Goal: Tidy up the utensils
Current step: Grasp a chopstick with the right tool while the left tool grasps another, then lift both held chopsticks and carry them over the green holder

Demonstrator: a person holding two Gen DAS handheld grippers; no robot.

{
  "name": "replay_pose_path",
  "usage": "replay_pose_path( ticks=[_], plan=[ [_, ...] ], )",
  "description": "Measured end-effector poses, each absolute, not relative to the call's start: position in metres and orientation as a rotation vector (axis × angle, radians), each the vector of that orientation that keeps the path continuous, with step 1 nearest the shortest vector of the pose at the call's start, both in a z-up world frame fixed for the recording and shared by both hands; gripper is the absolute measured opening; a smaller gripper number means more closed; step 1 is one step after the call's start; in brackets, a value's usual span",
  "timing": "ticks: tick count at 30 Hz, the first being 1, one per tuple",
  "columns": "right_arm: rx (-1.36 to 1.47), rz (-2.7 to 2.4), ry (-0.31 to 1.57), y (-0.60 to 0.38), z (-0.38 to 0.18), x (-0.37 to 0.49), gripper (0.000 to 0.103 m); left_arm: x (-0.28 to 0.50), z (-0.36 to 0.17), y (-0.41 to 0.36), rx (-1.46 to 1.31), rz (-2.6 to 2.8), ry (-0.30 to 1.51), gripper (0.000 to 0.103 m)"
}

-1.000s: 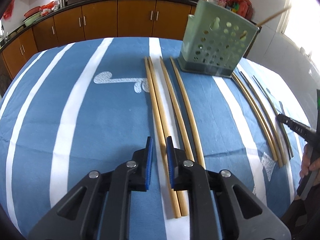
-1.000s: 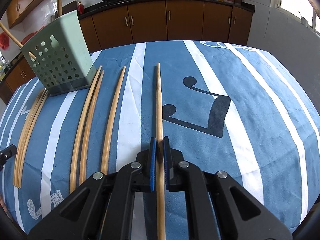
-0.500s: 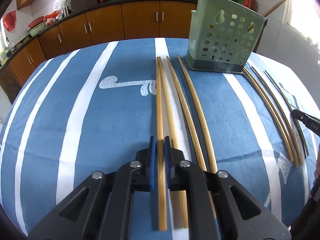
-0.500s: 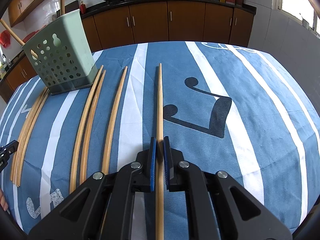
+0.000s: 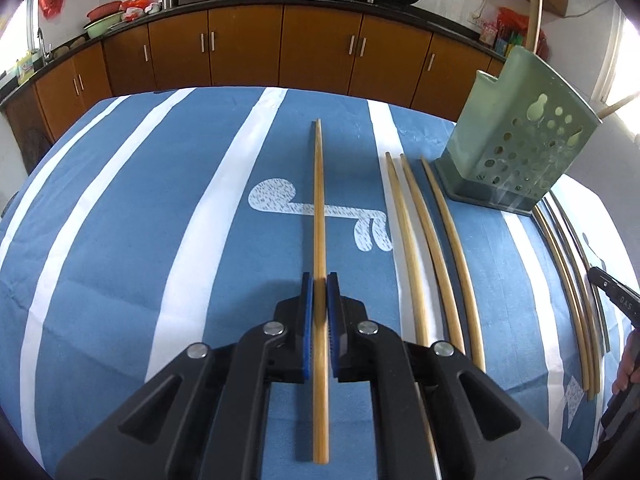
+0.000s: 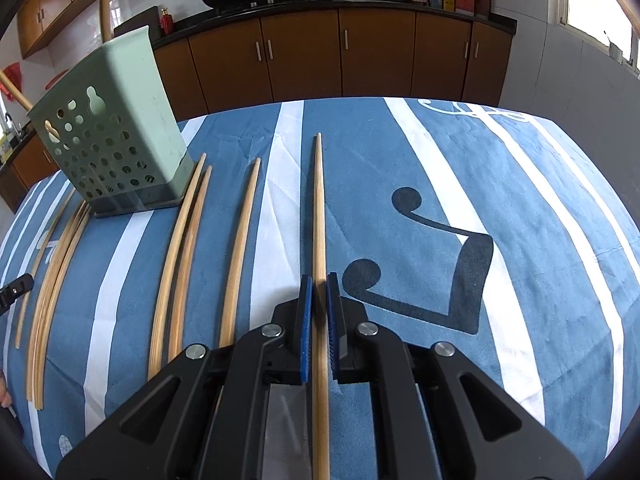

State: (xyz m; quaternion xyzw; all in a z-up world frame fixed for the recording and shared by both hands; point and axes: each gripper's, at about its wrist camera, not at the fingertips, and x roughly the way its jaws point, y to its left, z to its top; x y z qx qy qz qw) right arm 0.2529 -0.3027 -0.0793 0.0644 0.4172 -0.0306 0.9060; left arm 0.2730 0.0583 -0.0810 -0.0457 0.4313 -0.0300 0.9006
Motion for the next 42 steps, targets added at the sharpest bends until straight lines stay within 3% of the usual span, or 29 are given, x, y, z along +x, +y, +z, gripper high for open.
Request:
replay_pose_path(
  ticks=[30,42],
  plan=[
    [0.144,-0.063,0.847,-0.303,-0.081,0.242,0.009,0.27,-0.082,0.053,-0.06,-0.049,0.888,0.01],
    [0.101,-0.044,0.856,-0.298,-0.081,0.204,0.008,0.232,-0.083,0.046,-0.003,-0.075,0.894,0.01]
  ],
)
